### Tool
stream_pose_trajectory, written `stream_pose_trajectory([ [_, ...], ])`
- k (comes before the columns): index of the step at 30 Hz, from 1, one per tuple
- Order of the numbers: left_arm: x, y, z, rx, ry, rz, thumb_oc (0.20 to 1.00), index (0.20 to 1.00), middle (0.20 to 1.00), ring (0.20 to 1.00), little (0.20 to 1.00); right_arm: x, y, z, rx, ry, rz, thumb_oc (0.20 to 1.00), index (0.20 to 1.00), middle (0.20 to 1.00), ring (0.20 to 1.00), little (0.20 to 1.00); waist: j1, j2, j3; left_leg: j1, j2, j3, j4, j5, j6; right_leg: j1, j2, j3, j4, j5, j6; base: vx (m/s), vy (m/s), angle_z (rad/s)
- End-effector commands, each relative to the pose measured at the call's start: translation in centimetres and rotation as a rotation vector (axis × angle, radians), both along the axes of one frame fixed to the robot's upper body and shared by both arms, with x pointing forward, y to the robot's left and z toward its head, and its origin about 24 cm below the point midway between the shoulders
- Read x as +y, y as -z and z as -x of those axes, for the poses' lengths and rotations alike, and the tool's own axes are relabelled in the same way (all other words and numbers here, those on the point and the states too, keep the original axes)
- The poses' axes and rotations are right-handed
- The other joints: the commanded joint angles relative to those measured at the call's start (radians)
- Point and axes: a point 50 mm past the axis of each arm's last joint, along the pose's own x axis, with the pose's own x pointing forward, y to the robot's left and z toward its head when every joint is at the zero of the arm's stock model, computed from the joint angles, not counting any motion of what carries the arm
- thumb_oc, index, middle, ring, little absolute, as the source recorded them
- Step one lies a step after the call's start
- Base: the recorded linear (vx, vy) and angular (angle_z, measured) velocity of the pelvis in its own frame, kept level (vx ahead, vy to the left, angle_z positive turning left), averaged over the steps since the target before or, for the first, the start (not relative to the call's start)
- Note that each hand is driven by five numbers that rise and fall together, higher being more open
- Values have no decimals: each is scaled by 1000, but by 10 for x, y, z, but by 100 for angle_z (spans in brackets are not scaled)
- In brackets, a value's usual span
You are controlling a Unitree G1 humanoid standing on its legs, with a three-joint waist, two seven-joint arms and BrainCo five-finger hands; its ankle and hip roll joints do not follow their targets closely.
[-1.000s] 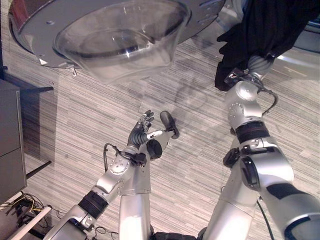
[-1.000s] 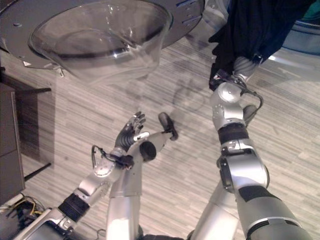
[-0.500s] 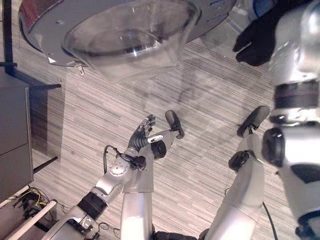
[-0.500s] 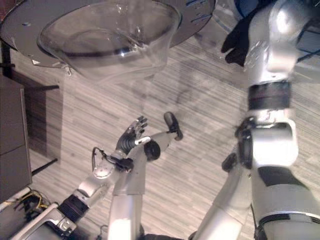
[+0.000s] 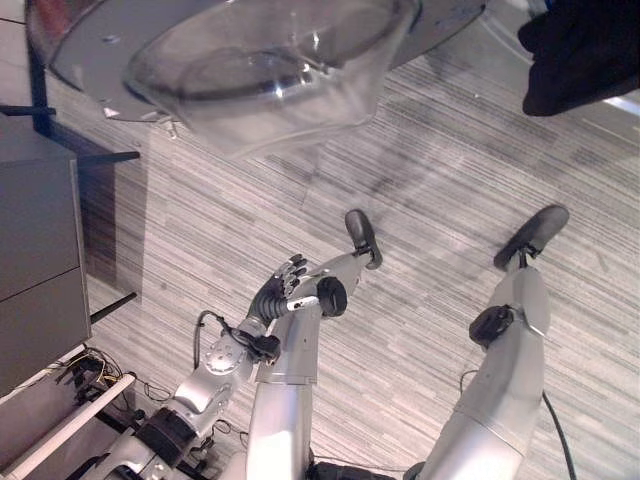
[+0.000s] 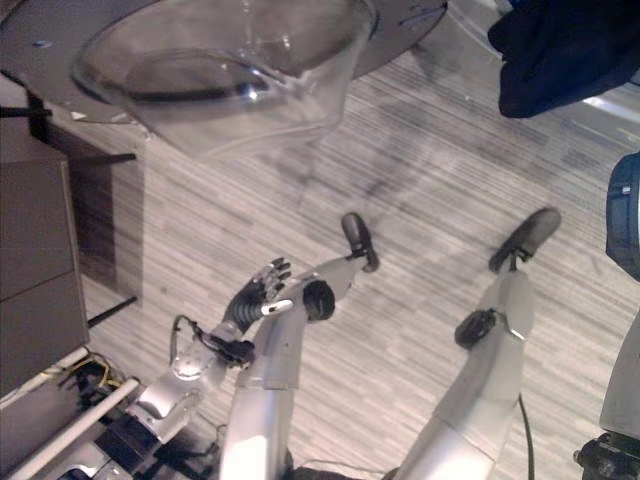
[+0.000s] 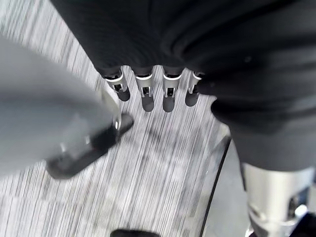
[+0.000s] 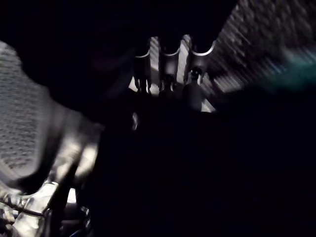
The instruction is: Grab the laundry basket,head to the washer,open it,put in the laundry and shut it.
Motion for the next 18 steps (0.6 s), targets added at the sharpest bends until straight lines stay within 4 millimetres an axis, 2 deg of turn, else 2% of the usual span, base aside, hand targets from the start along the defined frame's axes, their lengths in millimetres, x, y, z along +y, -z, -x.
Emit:
stream_pose_trajectory([
  [1,-3,-2,12,-13,2,34,1000,1000,1000,1000,1000,35,33,-15,-151,-195,53,1000,1000,1000,1000,1000,-20,25,-32,58,-61,-106,59,-195,-78,-116,64,-42,64,-137,3,18,-25,-9],
  [2,-2,0,13,-7,1,28,1000,1000,1000,1000,1000,34,39,-17,-148,-194,46,1000,1000,1000,1000,1000,-20,19,-37,59,-63,-105,58,-192,-75,-114,61,-44,61,-134,0,1,-22,-5],
  [3,-3,1,12,-2,-18,67,1000,1000,1000,1000,1000,41,52,-12,-256,-306,1,1000,1000,1000,1000,1000,-29,21,-29,66,-64,-110,47,-191,-74,-106,64,-45,58,-134,0,-11,-19,-6],
  [5,-2,0,10,-10,-27,76,1000,1000,1000,1000,1000,40,59,-9,-306,-340,-32,1000,1000,1000,1000,1000,-30,20,-24,71,-65,-113,44,-189,-74,-102,65,-47,58,-135,0,-13,-13,-5],
  [6,-1,-2,9,-19,-31,85,1000,1000,1000,1000,1000,42,79,-8,-352,-414,-73,1000,1000,1000,1000,1000,-36,19,-15,81,-68,-115,37,-188,-73,-95,68,-47,57,-133,1,0,0,0],
  [7,0,-4,8,-27,-38,92,1000,1000,1000,1000,1000,46,87,-7,-364,-456,-56,1000,1000,1000,1000,1000,-41,19,-6,85,-68,-116,35,-189,-75,-90,73,-46,58,-134,4,0,0,0],
  [9,5,-3,10,-36,-53,96,1000,1000,1000,1000,1000,58,124,-2,-358,-549,12,1000,1000,1000,1000,1000,-57,11,5,97,-67,-114,19,-181,-76,-76,78,-51,52,-131,3,-21,-3,5],
  [10,5,-2,10,-33,-53,94,1000,1000,1000,1000,1000,58,127,-1,-355,-549,10,1000,1000,1000,1000,1000,-59,9,3,97,-69,-113,18,-178,-75,-74,76,-52,50,-128,1,0,0,0],
  [11,6,0,11,-29,-56,95,1000,1000,1000,1000,1000,59,140,0,-340,-561,23,1000,1000,1000,1000,1000,-63,7,5,101,-67,-116,16,-180,-76,-71,80,-52,52,-130,3,0,0,0],
  [12,8,2,14,-31,-63,92,1000,1000,1000,1000,1000,63,172,6,-280,-566,84,1000,1000,1000,1000,1000,-81,-4,6,106,-66,-117,9,-177,-75,-61,83,-59,50,-128,3,0,0,0],
  [14,11,5,17,-28,-76,83,1000,1000,1000,1000,1000,65,204,17,-201,-553,158,1000,1000,1000,1000,1000,-102,-16,6,111,-64,-119,4,-174,-75,-48,86,-65,45,-128,3,-6,-1,2],
  [15,14,6,21,-31,-84,82,1000,1000,1000,1000,1000,68,241,30,-109,-572,199,1000,1000,1000,1000,1000,-125,-28,6,117,-59,-123,-6,-170,-78,-36,86,-74,39,-127,6,-13,-4,3],
  [16,14,7,21,-29,-83,81,1000,1000,1000,1000,1000,67,242,32,-107,-572,198,1000,1000,1000,1000,1000,-127,-29,5,118,-61,-123,-7,-166,-76,-33,84,-75,36,-124,3,-22,-10,4],
  [18,17,8,24,-29,-88,74,1000,1000,1000,1000,1000,70,281,39,45,-595,235,1000,1000,1000,1000,1000,-148,-41,6,120,-53,-130,-17,-164,-81,-21,87,-82,30,-124,7,0,0,0],
])
